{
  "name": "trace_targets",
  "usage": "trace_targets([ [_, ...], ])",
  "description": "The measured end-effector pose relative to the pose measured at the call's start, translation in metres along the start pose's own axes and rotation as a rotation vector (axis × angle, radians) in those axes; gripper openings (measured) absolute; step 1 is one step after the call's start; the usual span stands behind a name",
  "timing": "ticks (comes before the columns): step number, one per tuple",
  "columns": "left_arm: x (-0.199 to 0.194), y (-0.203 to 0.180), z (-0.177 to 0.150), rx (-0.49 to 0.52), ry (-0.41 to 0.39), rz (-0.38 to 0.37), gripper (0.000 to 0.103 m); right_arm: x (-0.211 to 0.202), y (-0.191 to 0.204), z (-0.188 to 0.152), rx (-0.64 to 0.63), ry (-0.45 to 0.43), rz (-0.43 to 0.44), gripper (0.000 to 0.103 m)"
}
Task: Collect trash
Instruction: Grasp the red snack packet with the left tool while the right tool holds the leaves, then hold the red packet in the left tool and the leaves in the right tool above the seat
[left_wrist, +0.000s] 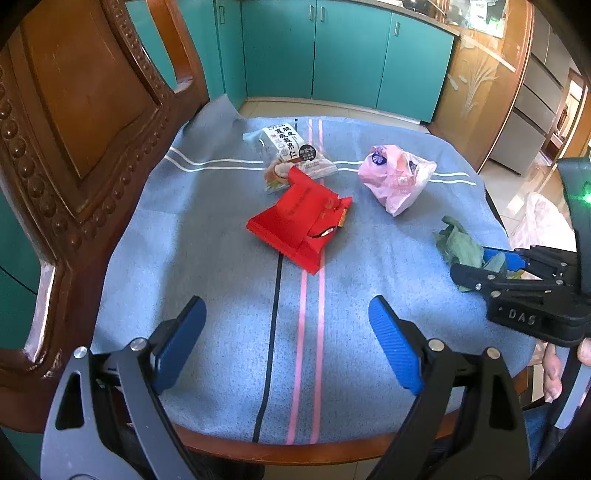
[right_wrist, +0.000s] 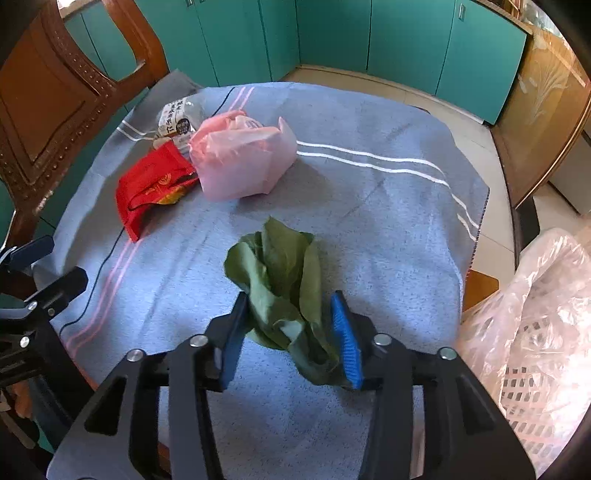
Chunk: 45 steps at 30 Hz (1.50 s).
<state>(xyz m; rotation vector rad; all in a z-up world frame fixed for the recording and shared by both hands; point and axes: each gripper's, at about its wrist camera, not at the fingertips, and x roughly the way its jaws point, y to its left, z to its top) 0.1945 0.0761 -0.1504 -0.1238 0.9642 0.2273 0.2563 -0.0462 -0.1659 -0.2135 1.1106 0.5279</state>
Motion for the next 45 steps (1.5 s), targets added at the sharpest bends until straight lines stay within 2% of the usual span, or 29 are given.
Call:
trace_targets([
  [3,-0.001,0.0,0.0,0.001,-0.004,0.001,0.09,0.003,0.005,-0.001,-0.028,-0.003,-0.04,0.057],
  [15,0.0,0.002,0.026,0.012,-0.048,0.005,0.092,0.01,0.016,-0.007,-0.098,-0.007,-0.072,0.057],
  [21,0.038,-0.011,0.051,0.077,-0.015,0.019,0.094,0.009,0.016,-0.009,-0.1,-0.008,-0.062,0.055],
  [23,0.056,-0.015,0.06,0.099,0.017,0.031,0.094,0.009,0.016,-0.009,-0.095,-0.006,-0.062,0.055],
  [26,0.073,-0.022,0.063,0.145,0.053,0.013,0.094,0.008,0.017,-0.009,-0.094,-0.004,-0.063,0.055],
  [29,0.085,-0.022,0.062,0.144,0.084,0.002,0.093,0.008,0.017,-0.009,-0.092,-0.004,-0.063,0.055],
  [30,0.087,-0.021,0.062,0.142,0.092,0.005,0.092,0.008,0.017,-0.009,-0.092,-0.004,-0.062,0.055],
  [32,0.093,-0.02,0.06,0.143,0.104,-0.003,0.082,0.008,0.017,-0.009,-0.09,-0.003,-0.063,0.055],
  [33,0.094,-0.019,0.059,0.143,0.109,-0.012,0.079,0.008,0.017,-0.01,-0.09,-0.003,-0.063,0.055],
  [36,0.092,-0.018,0.054,0.133,0.105,-0.051,0.064,0.008,0.018,-0.01,-0.091,-0.004,-0.069,0.056],
  [37,0.091,-0.018,0.053,0.133,0.106,-0.055,0.054,0.008,0.018,-0.01,-0.09,-0.004,-0.069,0.056],
  [45,0.066,-0.016,0.038,0.125,0.092,-0.063,0.051,0.009,0.018,-0.01,-0.091,-0.004,-0.07,0.056],
])
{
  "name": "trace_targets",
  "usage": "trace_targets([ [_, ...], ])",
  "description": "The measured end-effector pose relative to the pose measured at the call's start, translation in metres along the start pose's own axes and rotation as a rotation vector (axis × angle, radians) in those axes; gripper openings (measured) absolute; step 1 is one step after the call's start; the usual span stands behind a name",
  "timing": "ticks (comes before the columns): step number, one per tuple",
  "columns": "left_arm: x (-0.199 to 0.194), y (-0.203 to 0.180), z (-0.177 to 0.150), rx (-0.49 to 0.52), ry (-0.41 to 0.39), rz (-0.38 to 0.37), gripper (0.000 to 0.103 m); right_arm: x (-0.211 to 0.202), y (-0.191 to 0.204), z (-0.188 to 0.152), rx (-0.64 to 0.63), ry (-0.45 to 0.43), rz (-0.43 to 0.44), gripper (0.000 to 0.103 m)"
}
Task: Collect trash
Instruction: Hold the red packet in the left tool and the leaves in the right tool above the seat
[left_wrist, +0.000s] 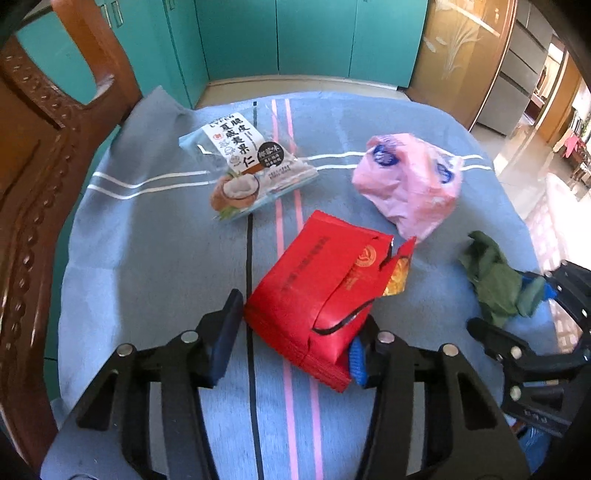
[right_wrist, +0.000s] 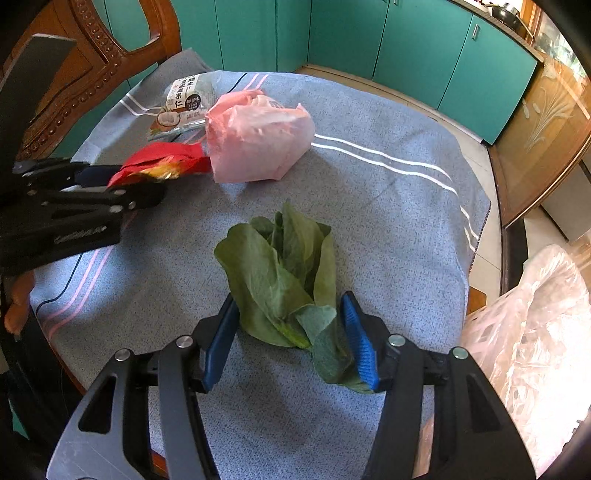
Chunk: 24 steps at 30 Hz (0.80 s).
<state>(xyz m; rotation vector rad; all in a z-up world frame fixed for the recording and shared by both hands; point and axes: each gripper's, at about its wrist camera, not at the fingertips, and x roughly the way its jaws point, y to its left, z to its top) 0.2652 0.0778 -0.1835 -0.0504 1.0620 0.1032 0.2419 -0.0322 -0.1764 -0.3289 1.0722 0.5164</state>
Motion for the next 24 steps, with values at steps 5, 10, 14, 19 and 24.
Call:
trace_targets([
  [5,-0.016,-0.002,-0.012,-0.021,-0.026,0.002,0.052,0.0,0.001,0.0,0.0,0.0,-0.001,0.056],
  [10,-0.025,-0.005,-0.023,-0.02,-0.031,0.002,0.052,0.0,0.001,0.0,0.0,0.0,-0.002,0.06],
  [14,-0.031,-0.004,-0.031,-0.027,-0.027,0.004,0.052,0.0,0.0,-0.002,0.001,-0.001,-0.003,0.06],
  [19,-0.036,0.0,-0.039,-0.043,-0.021,0.0,0.052,0.0,0.0,-0.002,0.005,-0.003,-0.003,0.06],
  [24,-0.033,0.004,-0.042,-0.051,-0.015,0.003,0.052,-0.001,0.0,-0.003,0.007,-0.014,-0.002,0.046],
])
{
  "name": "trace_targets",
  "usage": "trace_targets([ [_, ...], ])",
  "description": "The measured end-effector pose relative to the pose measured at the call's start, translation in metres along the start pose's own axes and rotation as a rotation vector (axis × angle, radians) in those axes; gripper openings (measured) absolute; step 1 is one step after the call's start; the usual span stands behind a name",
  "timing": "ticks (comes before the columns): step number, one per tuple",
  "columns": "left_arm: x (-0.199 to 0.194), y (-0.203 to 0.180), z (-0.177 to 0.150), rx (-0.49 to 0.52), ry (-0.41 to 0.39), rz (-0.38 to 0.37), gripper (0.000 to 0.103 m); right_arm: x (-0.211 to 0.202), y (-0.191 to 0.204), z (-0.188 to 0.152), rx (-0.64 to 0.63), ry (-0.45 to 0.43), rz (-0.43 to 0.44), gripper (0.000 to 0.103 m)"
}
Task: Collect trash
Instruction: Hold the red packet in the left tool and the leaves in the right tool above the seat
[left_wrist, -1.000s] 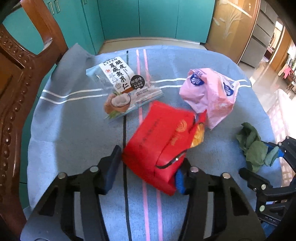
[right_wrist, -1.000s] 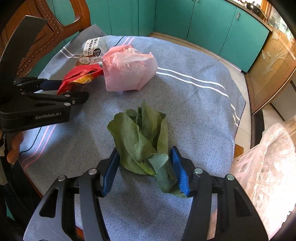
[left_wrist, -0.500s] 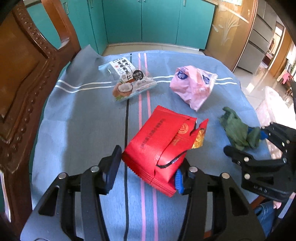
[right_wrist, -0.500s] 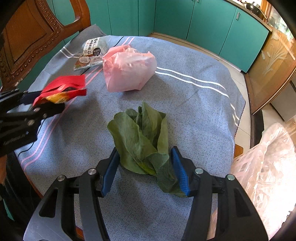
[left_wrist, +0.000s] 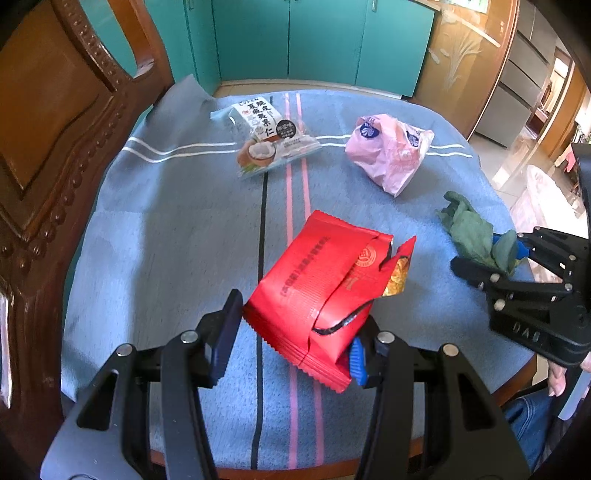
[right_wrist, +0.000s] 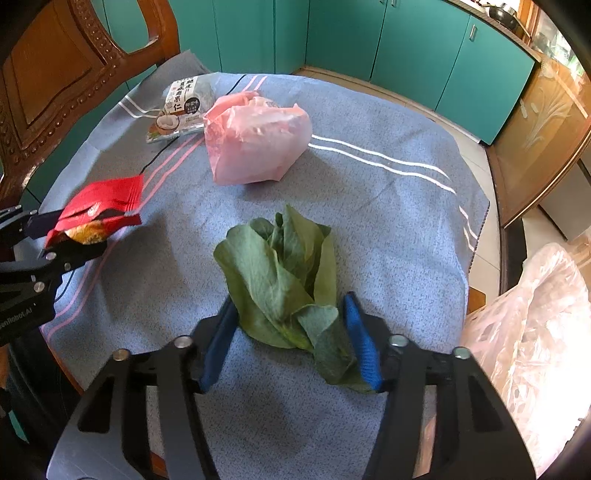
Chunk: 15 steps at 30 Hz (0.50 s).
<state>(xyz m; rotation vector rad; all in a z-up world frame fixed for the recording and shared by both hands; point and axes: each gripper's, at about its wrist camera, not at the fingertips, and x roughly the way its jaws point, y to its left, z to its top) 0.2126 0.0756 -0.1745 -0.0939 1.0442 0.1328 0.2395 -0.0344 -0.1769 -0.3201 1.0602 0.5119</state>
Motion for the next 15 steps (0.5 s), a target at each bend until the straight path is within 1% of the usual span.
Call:
trace_targets([
  [1,0.0,0.001,0.0,-0.002,0.0,0.0,0.052,-0.001,0.0,0.0,0.001,-0.003,0.002,0.043],
  [3,0.001,0.002,0.0,-0.007,0.0,0.001,0.052,-0.002,-0.002,0.001,0.008,-0.006,0.005,0.032],
  [6,-0.001,0.002,0.0,-0.008,-0.005,0.0,0.052,-0.004,-0.006,0.001,0.032,-0.016,0.014,0.024],
  [10,-0.002,-0.002,-0.002,0.001,-0.005,-0.004,0.052,-0.011,-0.015,0.002,0.073,-0.038,0.039,0.022],
  [15,0.0,-0.008,-0.004,0.017,0.001,-0.011,0.052,-0.024,-0.025,0.006,0.125,-0.071,0.113,0.022],
])
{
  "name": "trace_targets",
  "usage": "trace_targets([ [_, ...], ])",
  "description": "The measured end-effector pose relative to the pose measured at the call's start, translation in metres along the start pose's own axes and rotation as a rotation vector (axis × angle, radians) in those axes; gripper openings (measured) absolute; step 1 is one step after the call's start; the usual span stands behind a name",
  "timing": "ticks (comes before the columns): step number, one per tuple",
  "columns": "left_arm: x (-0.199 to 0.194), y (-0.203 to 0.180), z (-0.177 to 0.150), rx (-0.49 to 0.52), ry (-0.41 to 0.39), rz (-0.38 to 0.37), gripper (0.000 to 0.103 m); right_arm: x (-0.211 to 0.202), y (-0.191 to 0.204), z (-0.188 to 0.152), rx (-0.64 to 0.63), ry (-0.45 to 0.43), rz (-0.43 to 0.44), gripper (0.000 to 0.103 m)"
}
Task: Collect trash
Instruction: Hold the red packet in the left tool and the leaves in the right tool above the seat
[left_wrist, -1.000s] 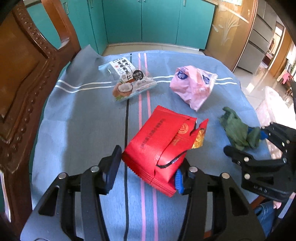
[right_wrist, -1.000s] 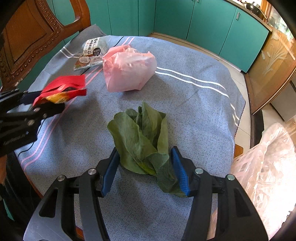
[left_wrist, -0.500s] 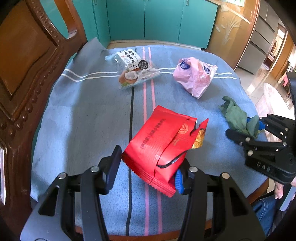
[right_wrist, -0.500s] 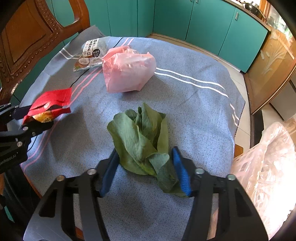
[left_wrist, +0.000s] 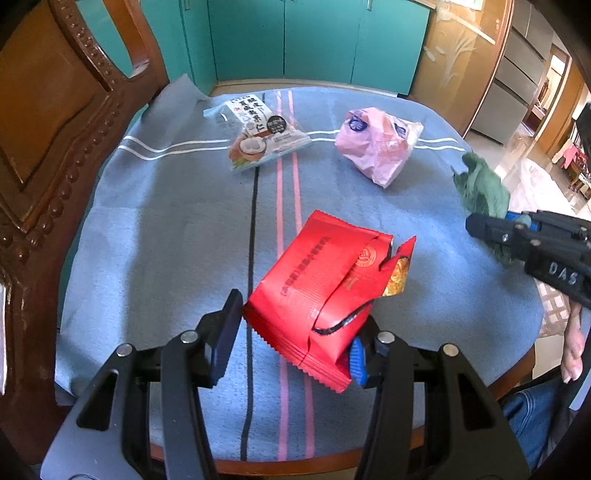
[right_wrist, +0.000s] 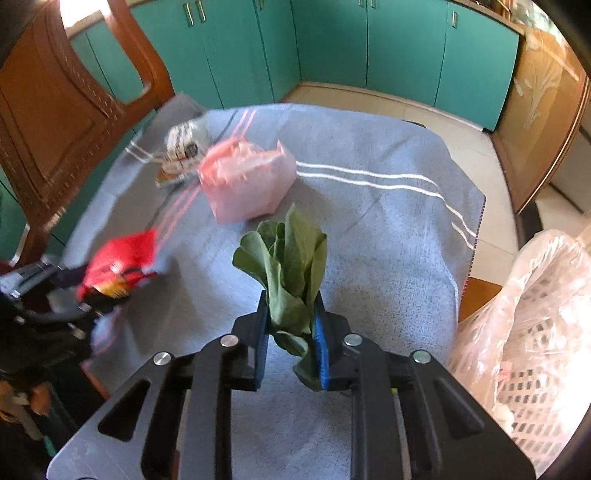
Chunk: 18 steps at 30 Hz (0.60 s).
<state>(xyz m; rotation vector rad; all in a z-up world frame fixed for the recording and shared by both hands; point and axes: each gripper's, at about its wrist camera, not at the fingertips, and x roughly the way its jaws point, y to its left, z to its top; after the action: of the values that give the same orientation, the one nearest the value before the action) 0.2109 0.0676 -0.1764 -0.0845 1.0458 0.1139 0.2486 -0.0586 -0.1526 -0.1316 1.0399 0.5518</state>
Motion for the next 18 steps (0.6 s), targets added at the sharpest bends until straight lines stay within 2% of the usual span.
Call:
trace_targets([
  [3,0.002,-0.003,0.0,0.008,0.004,-0.002,0.052,-0.005,0.0,0.0,0.002,-0.016,0.019,0.022],
  [18,0.005,0.0,-0.001,0.014,0.014,-0.005,0.052,0.01,0.007,-0.003,-0.032,0.034,-0.039,0.022],
])
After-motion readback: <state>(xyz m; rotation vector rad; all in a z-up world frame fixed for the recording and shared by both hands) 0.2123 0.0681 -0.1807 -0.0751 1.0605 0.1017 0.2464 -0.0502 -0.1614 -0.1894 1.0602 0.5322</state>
